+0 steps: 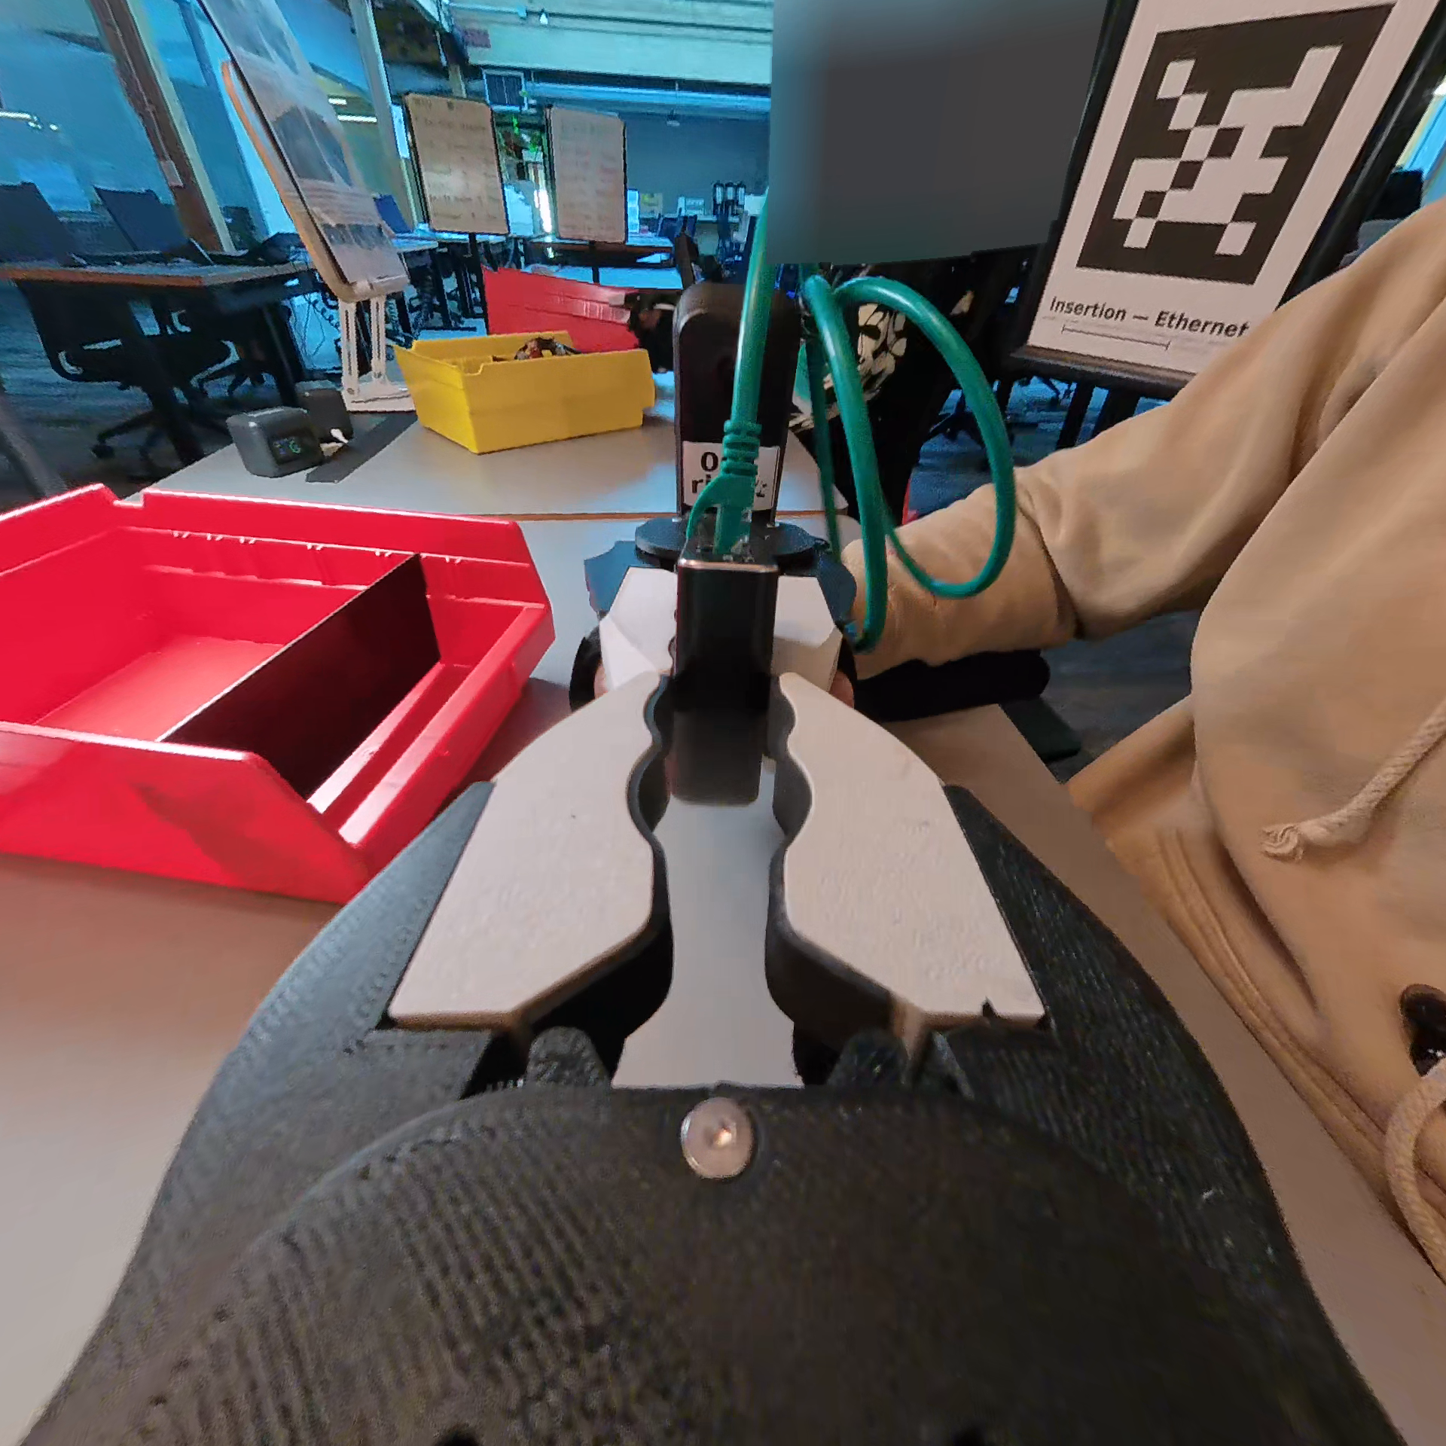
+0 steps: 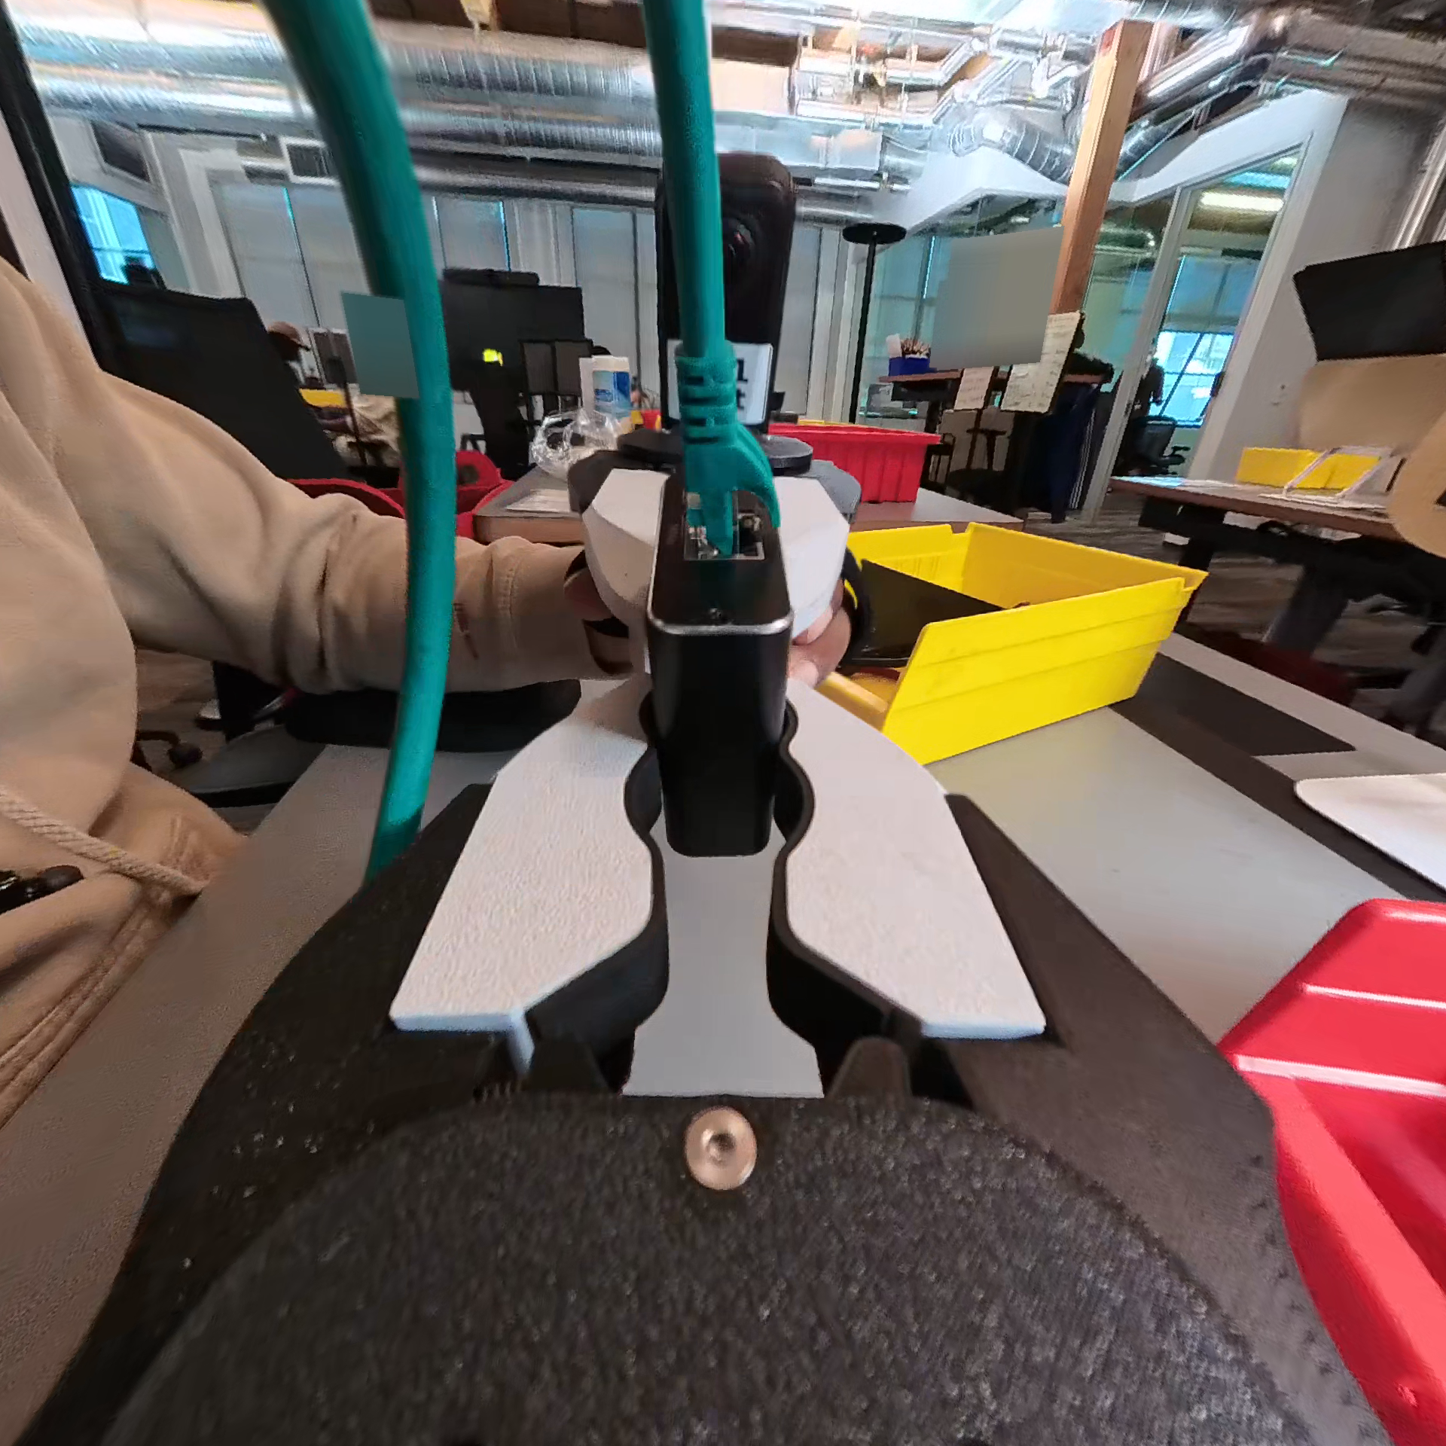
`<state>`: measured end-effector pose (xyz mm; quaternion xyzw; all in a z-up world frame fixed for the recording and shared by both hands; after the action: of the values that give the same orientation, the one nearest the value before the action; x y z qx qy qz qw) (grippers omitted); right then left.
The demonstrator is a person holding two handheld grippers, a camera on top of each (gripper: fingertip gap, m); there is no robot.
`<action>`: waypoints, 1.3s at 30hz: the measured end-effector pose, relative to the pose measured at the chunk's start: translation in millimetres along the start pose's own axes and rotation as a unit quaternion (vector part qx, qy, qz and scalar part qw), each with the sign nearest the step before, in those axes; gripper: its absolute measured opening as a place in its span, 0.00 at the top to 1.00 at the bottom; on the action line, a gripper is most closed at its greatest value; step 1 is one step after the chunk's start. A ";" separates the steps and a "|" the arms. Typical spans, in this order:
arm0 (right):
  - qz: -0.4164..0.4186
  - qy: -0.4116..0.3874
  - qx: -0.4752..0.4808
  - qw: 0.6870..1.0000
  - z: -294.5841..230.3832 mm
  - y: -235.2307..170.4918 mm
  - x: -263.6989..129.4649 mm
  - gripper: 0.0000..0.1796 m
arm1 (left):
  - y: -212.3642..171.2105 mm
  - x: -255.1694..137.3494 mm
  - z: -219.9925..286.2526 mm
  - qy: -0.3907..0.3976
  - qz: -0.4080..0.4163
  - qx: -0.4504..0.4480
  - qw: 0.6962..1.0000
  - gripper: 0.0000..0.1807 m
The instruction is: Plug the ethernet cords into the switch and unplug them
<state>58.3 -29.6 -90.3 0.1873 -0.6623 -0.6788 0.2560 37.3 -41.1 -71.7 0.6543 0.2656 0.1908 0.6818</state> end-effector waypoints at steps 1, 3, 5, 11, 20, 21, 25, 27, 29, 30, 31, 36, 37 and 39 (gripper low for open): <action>-0.008 -0.004 0.001 1.000 0.9 -1.7 -0.2 0.86 | -1.9 0.8 -0.3 0.007 -0.007 0.006 1.000 0.87; -0.026 -0.018 0.001 0.999 4.9 -4.0 -0.8 0.86 | -4.2 0.9 -4.2 0.027 -0.022 0.021 0.999 0.87; -0.053 -0.033 0.015 0.998 11.2 -7.0 -2.3 0.86 | -3.0 -0.1 -9.0 0.048 -0.038 0.030 0.998 0.87; -0.156 -0.167 0.037 0.973 67.1 -25.9 -75.0 0.78 | 27.1 -34.7 -37.7 0.155 -0.035 0.102 0.982 0.87; -0.133 -0.323 -0.039 0.936 92.7 40.8 -179.9 0.79 | 49.3 -71.8 -51.5 0.279 -0.091 0.295 0.909 0.87; -0.124 -0.314 -0.056 0.940 84.7 55.3 -175.5 0.79 | 47.9 -71.0 -51.3 0.283 -0.099 0.310 0.902 0.87; -0.168 -0.245 -0.149 0.943 50.6 90.0 -125.1 0.79 | 38.4 -61.6 -49.2 0.280 -0.123 0.342 0.888 0.87; -0.222 -0.195 -0.192 0.936 39.2 84.5 -86.6 0.77 | 33.2 -55.3 -46.0 0.272 -0.132 0.353 0.885 0.87; -0.273 -0.154 -0.225 0.923 35.0 69.2 -48.6 0.72 | 28.7 -49.5 -41.3 0.264 -0.142 0.367 0.880 0.87; -0.291 -0.136 -0.240 0.916 34.3 61.1 -30.9 0.70 | 27.3 -46.3 -37.4 0.259 -0.144 0.376 0.878 0.87; -0.304 -0.119 -0.252 0.911 33.9 52.8 -14.5 0.70 | 26.1 -42.9 -33.0 0.254 -0.146 0.383 0.876 0.87; -0.360 -0.079 -0.318 0.874 36.5 19.9 30.9 0.86 | 17.9 -28.8 -15.2 0.236 -0.163 0.429 0.857 0.88; -0.364 -0.080 -0.329 0.868 37.0 18.8 31.3 0.86 | 16.1 -28.9 -14.7 0.235 -0.164 0.431 0.856 0.88; -0.348 -0.074 -0.332 0.874 33.2 21.8 31.4 0.86 | 18.0 -29.6 -11.8 0.219 -0.134 0.419 0.871 0.88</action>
<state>15.7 -21.5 -64.2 0.2586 -0.3070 -0.9159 0.0002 8.3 -48.5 -50.6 0.7782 0.5484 0.1073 0.2866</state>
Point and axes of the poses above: each gripper's, where its closed fingertips meet, x out along the fingers, y out of its top, z = x × y across the jaws, the point moved 2 cm from there along -x, back along the fingers, and after that the axes turned 13 degrees about y, right-handed, at the moved point
